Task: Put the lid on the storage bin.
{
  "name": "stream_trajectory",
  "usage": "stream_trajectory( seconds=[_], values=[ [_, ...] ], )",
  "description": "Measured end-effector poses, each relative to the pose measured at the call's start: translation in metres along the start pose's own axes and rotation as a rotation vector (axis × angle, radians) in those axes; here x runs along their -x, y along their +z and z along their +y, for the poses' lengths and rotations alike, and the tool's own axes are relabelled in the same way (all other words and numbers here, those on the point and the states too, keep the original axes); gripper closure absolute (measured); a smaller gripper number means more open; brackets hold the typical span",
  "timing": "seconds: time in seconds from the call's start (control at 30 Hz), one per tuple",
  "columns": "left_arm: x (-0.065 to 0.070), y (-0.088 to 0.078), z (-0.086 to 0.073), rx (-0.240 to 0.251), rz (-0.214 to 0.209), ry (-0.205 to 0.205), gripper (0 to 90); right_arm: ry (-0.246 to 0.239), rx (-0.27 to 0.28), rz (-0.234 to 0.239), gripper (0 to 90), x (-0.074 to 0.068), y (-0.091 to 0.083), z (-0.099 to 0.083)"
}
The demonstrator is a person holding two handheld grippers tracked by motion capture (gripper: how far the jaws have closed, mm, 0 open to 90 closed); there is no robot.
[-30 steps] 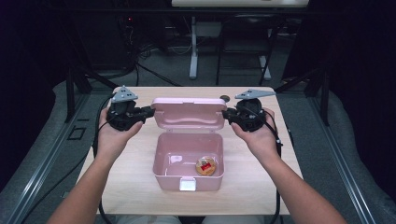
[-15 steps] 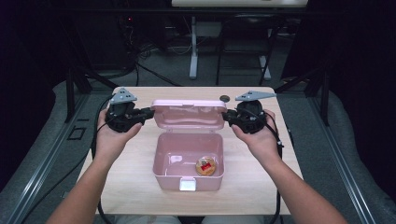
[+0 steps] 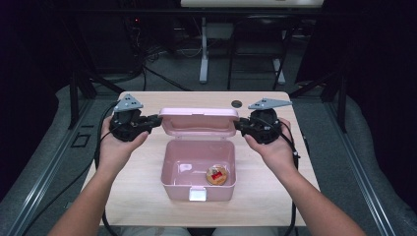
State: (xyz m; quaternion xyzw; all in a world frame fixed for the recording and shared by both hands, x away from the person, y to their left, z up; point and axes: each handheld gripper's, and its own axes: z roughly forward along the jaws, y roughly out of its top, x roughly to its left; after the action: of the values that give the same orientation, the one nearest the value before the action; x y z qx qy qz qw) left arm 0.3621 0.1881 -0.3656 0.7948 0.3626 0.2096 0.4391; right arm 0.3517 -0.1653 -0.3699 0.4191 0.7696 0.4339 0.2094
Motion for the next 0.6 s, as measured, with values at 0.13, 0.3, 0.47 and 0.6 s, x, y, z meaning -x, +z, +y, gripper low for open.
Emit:
stream_trajectory(
  seconds=[0.13,0.3,0.47,0.6],
  values=[
    [0.0,-0.0015,-0.0015,0.001,-0.008,0.001,80.9,0.001,0.002,0.007,77.2,-0.0007,-0.0014,-0.0014],
    [-0.002,-0.0033,-0.0038,0.002,-0.033,-0.014,80.8,-0.003,0.004,0.02,76.9,-0.0023,-0.0039,-0.0038],
    [0.0006,-0.0059,-0.0039,-0.006,-0.031,0.001,80.3,-0.005,0.002,0.028,76.5,-0.0034,-0.0059,-0.0059],
    [0.0018,-0.008,-0.0054,-0.005,-0.038,0.004,80.0,-0.011,-0.003,0.033,76.0,-0.0044,-0.0075,-0.0071]
  ],
)
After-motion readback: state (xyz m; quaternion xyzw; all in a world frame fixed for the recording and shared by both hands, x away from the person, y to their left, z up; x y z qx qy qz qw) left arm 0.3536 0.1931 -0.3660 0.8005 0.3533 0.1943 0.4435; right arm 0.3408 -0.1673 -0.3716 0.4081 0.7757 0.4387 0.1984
